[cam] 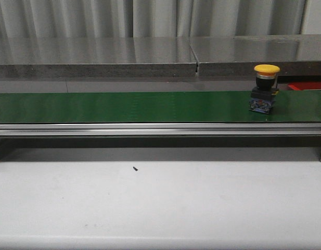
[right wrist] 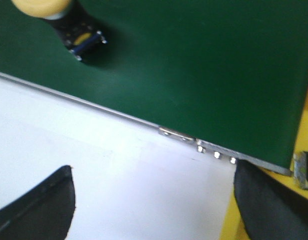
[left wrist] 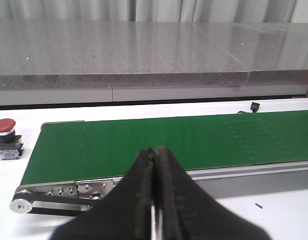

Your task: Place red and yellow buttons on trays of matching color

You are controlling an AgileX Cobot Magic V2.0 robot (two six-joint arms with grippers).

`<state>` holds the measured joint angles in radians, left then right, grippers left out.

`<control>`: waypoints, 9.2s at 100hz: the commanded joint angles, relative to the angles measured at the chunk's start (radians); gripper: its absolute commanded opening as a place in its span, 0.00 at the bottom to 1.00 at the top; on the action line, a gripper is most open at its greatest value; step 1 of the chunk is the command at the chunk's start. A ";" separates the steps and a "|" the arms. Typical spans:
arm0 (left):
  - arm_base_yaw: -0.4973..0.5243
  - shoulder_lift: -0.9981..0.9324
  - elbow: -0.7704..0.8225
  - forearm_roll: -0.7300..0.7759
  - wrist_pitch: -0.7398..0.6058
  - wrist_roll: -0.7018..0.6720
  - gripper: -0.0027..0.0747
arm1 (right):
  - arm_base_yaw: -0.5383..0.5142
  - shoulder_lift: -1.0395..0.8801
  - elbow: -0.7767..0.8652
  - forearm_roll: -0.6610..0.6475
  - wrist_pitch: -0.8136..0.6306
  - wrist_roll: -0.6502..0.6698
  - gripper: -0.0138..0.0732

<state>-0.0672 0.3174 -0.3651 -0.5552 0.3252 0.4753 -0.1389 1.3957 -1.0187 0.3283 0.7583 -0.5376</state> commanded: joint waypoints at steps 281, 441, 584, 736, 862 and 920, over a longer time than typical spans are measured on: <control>-0.007 0.008 -0.026 -0.023 -0.070 0.003 0.01 | -0.336 0.187 0.135 -0.122 -0.315 0.272 0.43; -0.007 0.008 -0.026 -0.023 -0.070 0.003 0.01 | 0.035 -0.825 0.393 -0.077 -0.241 0.204 0.09; 0.013 0.522 -0.451 0.002 -0.040 -0.062 0.78 | 0.035 -0.828 0.393 -0.077 -0.221 0.204 0.08; 0.424 1.729 -1.296 0.030 0.182 -0.190 0.74 | 0.035 -0.828 0.393 -0.077 -0.221 0.204 0.08; 0.424 1.833 -1.413 0.030 0.170 -0.190 0.74 | 0.035 -0.828 0.393 -0.077 -0.221 0.204 0.08; 0.424 1.833 -1.413 0.030 0.196 -0.190 0.53 | 0.035 -0.828 0.393 -0.077 -0.221 0.204 0.08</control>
<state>0.3545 2.2097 -1.7476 -0.5076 0.5433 0.2926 -0.1057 0.5683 -0.6013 0.2429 0.5998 -0.3255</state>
